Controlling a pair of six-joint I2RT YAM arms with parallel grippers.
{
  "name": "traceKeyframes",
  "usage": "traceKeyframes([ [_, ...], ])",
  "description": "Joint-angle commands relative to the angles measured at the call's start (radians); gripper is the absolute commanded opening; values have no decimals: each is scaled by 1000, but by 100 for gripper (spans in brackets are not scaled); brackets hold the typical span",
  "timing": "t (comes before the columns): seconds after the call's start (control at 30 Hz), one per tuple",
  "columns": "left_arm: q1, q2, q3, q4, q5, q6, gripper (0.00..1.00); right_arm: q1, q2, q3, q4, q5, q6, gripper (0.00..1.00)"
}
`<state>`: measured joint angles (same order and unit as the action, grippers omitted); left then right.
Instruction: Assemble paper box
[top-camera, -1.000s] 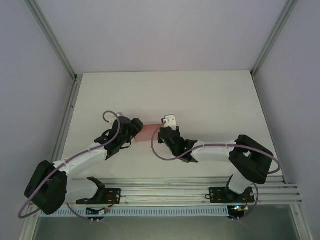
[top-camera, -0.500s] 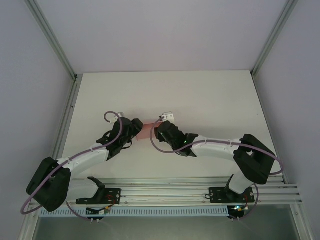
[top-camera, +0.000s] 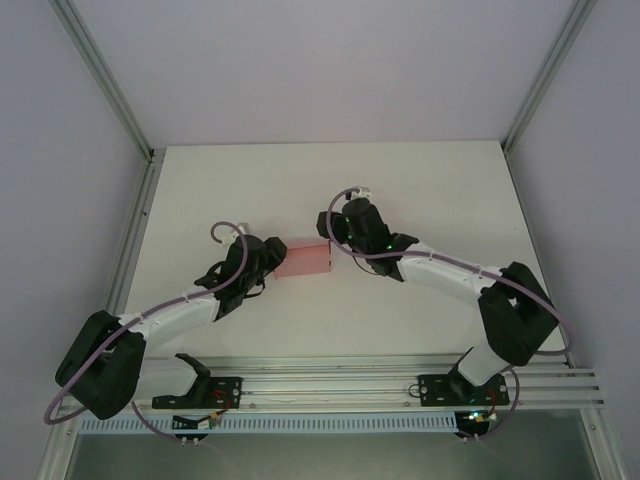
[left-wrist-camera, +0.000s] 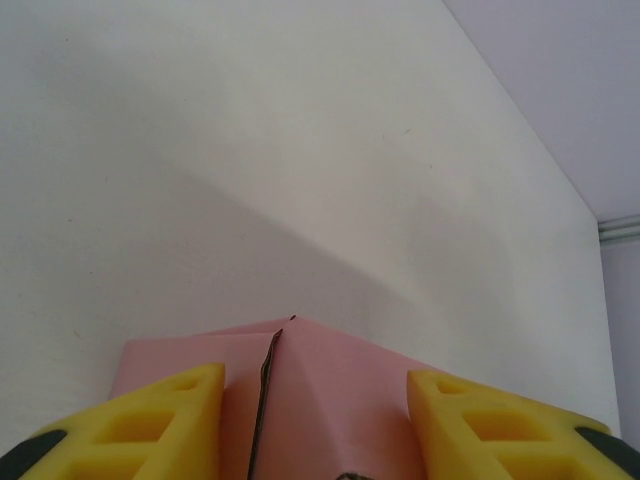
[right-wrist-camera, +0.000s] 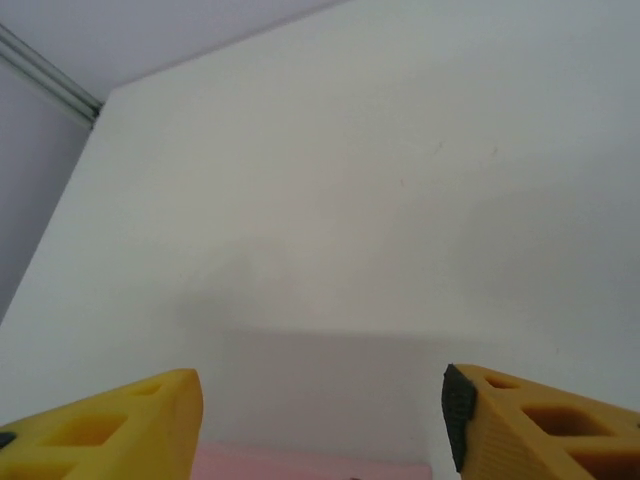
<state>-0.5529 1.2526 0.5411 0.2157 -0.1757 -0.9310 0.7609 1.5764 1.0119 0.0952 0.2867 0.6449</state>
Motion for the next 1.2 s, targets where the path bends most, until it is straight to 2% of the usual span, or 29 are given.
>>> traceKeyframes([
  [0.0,8,61,-50,-155,50,-7,46,12,47,-27,-23,-91,28,62],
  [0.23,8,94,-65,-113,72,-15,46,8,106,-170,77,-69,33,56],
  [0.33,8,111,-92,-53,85,-35,46,0,140,-242,174,-91,43,45],
  [0.43,8,120,-106,-35,87,-41,46,-12,165,-305,264,-125,66,42],
  [0.5,8,126,-116,-24,86,-46,44,-13,176,-320,261,-125,83,38],
  [0.67,8,169,-143,20,100,-70,28,-18,165,-340,241,-125,73,32],
  [0.7,8,175,-146,30,105,-71,24,-18,160,-342,232,-118,71,28],
  [0.87,9,185,-150,32,100,-84,0,-17,163,-346,222,-120,85,27],
  [1.17,17,169,-143,19,111,-67,0,-19,164,-340,215,-122,87,20],
])
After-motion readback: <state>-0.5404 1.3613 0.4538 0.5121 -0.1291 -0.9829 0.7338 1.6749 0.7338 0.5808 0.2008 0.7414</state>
